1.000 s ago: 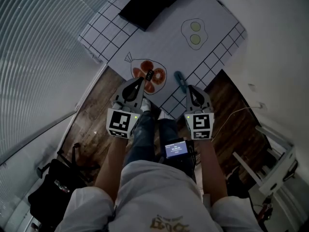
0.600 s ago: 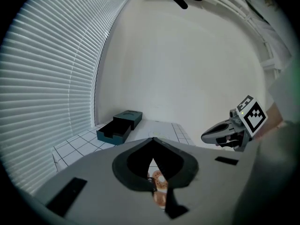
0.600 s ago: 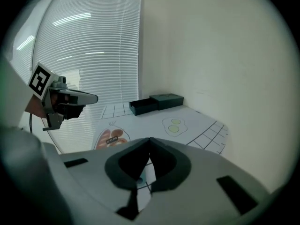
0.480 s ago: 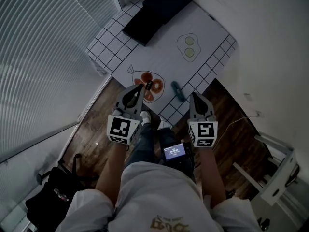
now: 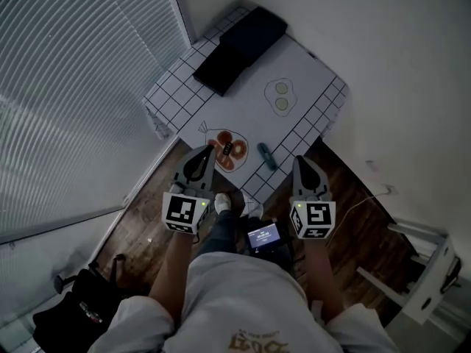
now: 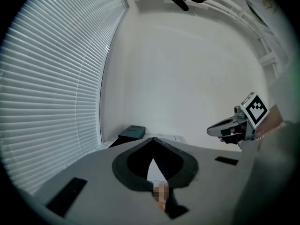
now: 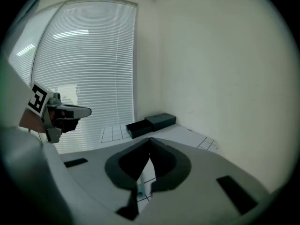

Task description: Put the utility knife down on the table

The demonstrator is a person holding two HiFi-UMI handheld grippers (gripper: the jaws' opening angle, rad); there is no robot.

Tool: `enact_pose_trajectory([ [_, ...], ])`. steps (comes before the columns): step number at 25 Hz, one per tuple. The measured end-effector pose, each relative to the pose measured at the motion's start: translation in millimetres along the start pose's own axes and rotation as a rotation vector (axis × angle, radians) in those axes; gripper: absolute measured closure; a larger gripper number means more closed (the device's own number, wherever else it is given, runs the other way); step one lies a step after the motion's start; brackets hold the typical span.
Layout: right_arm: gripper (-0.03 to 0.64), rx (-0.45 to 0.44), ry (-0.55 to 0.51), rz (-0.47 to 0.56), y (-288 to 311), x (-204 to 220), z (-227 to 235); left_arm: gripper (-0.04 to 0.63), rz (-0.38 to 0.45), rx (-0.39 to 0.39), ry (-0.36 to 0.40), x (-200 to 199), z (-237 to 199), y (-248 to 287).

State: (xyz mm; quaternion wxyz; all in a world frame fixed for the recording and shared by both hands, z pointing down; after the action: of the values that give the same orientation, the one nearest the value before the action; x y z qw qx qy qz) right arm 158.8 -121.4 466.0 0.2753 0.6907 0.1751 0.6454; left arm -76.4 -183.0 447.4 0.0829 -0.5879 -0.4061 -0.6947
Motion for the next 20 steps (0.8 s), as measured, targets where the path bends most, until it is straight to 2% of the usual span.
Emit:
enact_pose_trajectory([
  [8,0.609,0.012,0.039,0.048,-35,-6,-1,0.588,0.067,-0.028,0.012,-22,-2,-30],
  [20,0.609,-0.020,0.051,0.150,-61,-34,-17,0.588,0.174,-0.060,0.039,-52,11,-73],
])
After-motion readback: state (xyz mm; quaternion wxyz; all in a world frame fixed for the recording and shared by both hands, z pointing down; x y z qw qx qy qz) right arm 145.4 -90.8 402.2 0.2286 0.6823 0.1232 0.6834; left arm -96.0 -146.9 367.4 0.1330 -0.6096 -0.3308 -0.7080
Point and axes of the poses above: the fingertips, and each gripper's own axes: y forward along the fingers, z to its right, x out of its underside, the point moved 4 cm from there along -y, backward along the fingers, and after that the axes turned 15 degrees about -z, right-handed, at the moved point
